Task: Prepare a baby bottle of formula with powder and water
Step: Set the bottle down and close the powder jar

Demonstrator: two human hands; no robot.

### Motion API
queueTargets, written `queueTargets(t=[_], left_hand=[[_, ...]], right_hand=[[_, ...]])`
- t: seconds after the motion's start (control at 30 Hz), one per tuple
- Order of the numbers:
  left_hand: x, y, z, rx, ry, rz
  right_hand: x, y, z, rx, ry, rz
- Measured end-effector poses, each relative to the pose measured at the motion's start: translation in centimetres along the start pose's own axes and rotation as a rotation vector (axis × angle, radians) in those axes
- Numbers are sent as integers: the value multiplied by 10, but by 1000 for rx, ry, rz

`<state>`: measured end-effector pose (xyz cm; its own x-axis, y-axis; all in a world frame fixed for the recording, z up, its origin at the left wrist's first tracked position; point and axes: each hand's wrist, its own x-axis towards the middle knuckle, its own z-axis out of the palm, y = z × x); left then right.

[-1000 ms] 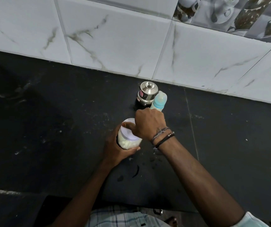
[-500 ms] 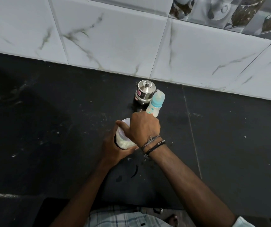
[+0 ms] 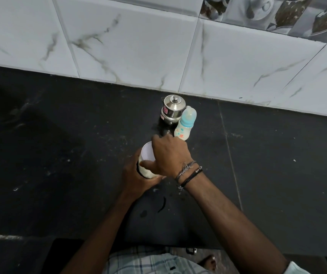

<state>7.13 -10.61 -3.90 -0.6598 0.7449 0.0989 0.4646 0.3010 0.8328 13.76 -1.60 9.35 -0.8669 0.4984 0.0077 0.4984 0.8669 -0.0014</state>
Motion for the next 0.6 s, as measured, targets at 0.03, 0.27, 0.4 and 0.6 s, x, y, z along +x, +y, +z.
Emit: queueTargets(t=[0.03,0.27,0.4,0.6], left_hand=[[-5,0,0,-54,70,-13],[-5,0,4,6,97,4],[-6,-2,0,-21,70,-57],[-9,11,1,41,87,-73]], right_hand=[[0,-2,2,7,58,54],[0,8,-1,-20,83,162],[2,21,-14,64,-164,-87],[3,14,-14,19,-176,-126]])
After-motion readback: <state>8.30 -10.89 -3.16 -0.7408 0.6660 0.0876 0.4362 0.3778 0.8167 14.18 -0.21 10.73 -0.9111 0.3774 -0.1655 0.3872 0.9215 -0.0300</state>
